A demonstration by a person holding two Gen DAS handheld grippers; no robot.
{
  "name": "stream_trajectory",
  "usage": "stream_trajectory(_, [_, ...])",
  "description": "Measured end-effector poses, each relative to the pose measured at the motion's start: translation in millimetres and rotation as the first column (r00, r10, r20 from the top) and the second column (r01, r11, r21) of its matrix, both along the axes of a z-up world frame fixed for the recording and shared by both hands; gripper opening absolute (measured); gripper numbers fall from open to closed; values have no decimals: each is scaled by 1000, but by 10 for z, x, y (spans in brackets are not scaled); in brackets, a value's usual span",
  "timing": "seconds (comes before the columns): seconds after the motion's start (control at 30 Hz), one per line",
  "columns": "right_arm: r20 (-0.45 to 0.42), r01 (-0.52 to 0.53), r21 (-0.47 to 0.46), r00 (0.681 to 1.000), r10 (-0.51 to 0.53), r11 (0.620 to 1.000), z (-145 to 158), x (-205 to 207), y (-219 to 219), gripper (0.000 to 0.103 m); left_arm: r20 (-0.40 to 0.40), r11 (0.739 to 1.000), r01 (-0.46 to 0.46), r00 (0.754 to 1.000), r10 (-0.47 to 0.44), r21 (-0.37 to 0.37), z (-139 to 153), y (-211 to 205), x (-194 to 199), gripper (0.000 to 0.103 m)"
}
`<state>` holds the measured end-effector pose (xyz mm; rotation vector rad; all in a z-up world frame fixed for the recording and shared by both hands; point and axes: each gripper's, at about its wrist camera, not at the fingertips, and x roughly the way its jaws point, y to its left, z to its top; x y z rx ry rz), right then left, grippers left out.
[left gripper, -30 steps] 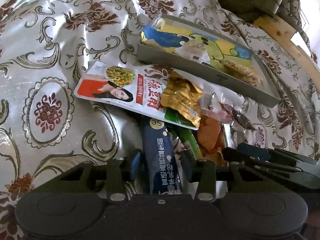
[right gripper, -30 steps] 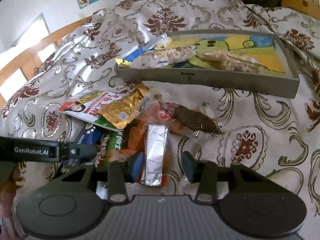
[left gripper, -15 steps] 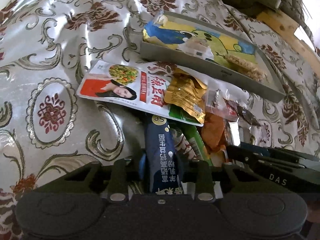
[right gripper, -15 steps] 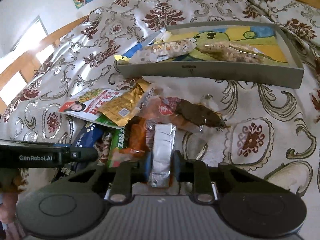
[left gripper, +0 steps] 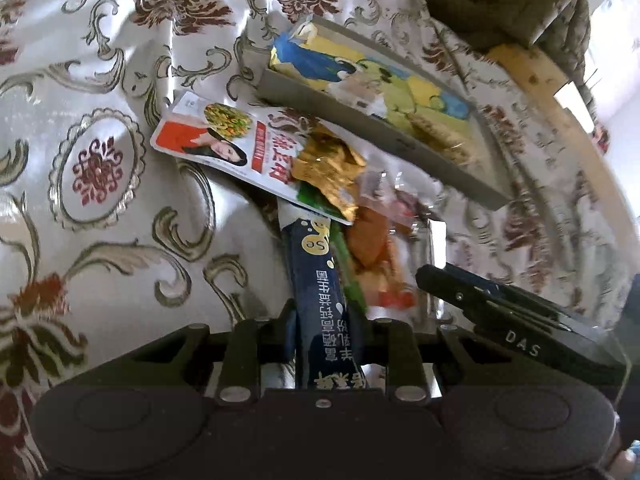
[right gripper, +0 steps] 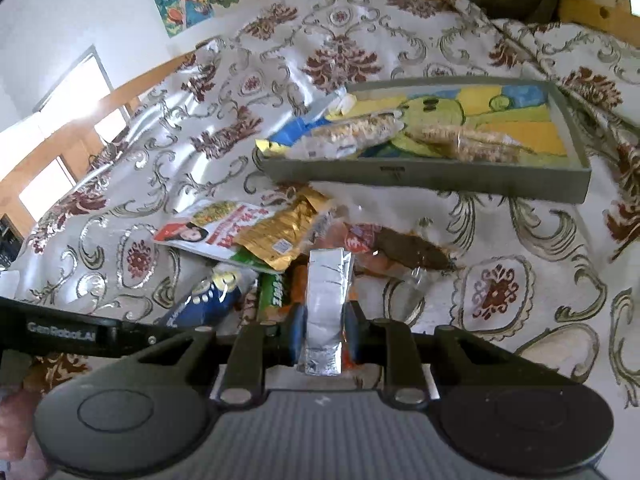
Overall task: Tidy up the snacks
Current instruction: 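Lift both held snacks and carry them toward the gray tray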
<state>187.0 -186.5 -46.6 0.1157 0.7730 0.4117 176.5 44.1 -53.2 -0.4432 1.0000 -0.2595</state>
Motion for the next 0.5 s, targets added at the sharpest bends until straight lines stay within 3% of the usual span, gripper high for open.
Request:
stream_trajectory(0.23, [59, 11, 7, 998, -12, 1000, 116, -73, -62, 24, 44, 995, -55, 997, 59, -88, 105, 111, -200, 24])
stream_trajectory(0.5, [74, 15, 17, 997, -16, 1000, 130, -99, -80, 25, 82, 971, -102, 989, 122, -218, 183, 239, -384, 23])
